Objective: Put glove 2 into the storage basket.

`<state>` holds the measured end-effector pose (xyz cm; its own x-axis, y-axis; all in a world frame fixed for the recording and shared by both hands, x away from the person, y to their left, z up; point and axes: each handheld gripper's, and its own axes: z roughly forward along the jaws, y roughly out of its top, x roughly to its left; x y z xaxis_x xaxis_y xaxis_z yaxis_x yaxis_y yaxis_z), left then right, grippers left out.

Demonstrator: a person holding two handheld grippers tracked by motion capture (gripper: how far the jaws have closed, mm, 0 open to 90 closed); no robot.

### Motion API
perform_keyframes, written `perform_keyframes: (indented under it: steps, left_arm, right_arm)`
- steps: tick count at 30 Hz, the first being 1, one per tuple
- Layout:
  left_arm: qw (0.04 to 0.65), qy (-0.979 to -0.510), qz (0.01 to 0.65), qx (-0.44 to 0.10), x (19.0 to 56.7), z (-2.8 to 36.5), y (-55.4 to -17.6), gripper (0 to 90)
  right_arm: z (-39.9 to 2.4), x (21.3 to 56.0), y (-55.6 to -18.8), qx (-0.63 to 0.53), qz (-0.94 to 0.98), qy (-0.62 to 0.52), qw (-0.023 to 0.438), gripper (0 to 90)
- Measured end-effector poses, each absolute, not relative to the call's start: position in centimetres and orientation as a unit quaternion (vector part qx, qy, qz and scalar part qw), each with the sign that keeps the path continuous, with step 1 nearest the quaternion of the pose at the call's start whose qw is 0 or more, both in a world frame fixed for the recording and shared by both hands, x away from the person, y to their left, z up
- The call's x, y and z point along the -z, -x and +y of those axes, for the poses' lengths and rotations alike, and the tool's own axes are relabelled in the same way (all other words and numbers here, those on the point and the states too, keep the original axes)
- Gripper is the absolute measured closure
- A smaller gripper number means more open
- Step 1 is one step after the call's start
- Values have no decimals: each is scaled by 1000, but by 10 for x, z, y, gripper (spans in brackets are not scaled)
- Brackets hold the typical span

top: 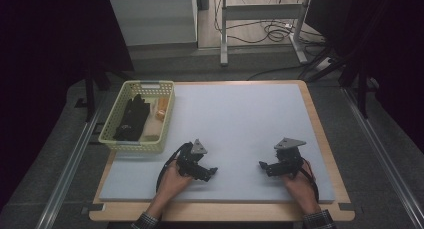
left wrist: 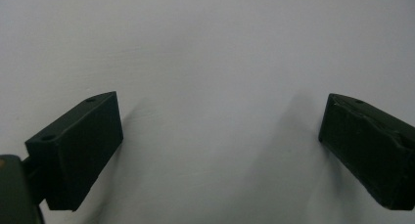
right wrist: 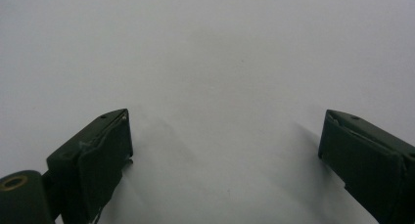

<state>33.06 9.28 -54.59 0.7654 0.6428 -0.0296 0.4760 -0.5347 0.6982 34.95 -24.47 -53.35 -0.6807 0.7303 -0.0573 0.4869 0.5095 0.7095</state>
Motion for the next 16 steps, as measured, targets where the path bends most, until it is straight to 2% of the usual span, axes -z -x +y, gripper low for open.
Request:
perform_keyframes:
  steps: [16]
  left_arm:
    - [360, -867, 324, -114, 547, 92, -331, 21]
  right_arm:
    - [-245, 534, -350, -343, 850, -358, 176, 56]
